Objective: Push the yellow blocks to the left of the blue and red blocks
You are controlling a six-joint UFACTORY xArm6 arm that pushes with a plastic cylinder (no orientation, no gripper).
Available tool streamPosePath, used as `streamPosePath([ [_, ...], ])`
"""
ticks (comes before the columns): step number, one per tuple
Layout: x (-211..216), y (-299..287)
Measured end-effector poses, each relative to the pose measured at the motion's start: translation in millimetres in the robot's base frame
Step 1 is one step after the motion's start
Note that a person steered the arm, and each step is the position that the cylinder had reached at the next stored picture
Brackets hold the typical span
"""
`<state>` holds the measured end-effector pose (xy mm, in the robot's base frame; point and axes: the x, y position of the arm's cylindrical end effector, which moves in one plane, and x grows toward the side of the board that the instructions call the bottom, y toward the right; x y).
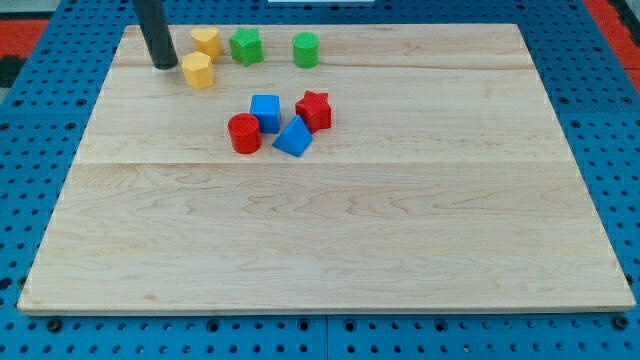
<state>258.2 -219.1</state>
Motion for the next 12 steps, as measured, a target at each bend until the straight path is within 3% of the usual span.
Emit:
streamPosePath([
  [2, 6.4, 101.1],
  [3, 30.9, 86.5],
  [4, -8.5, 84.2],
  [5, -6.5, 32.7],
  [7, 70.4, 61.9],
  [8, 76.9, 76.5],
  [9, 41.4, 72.2],
  [10, 53.3, 110.3],
  [12, 80.3, 76.6],
])
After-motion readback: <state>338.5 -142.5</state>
